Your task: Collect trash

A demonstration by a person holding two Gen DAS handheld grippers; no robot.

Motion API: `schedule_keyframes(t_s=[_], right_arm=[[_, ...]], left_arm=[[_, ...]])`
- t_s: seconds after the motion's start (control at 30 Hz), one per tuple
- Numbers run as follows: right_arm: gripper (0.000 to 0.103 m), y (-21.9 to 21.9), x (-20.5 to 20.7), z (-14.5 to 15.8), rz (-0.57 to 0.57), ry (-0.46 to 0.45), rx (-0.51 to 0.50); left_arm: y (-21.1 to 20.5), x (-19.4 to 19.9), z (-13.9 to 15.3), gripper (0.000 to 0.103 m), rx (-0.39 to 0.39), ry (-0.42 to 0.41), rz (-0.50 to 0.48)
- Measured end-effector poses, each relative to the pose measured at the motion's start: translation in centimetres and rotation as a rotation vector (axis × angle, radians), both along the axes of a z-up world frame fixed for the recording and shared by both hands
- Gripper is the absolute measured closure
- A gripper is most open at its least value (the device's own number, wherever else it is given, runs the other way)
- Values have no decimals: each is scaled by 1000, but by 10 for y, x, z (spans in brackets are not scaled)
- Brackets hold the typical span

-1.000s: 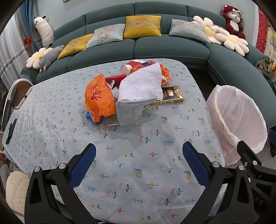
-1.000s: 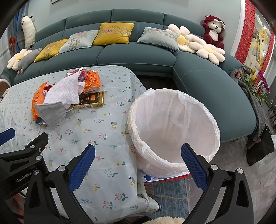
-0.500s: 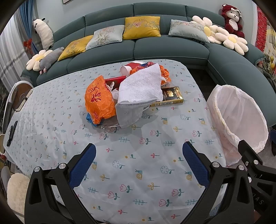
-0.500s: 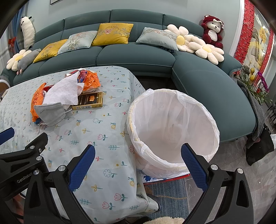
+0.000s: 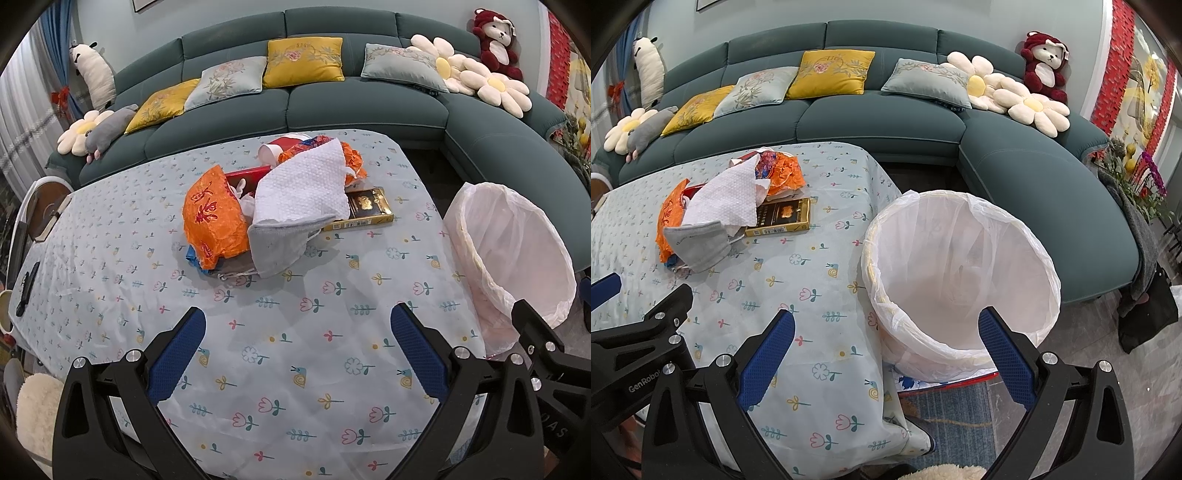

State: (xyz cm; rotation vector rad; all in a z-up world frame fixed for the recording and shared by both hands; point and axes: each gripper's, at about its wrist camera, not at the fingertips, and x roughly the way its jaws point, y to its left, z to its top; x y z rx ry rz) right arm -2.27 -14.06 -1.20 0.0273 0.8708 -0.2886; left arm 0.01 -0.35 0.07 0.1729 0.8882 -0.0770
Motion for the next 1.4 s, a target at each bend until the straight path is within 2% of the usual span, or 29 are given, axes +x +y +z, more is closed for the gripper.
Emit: schedule_keyframes(t_s=[0.93, 1.4], right_arm=[[8, 0, 0, 0, 1, 0, -2], [8, -6, -1, 4, -34, -18, -1]], left_arm=[[7, -2, -2, 7, 8, -28, -1], [3, -3, 0, 8, -21, -36, -13]])
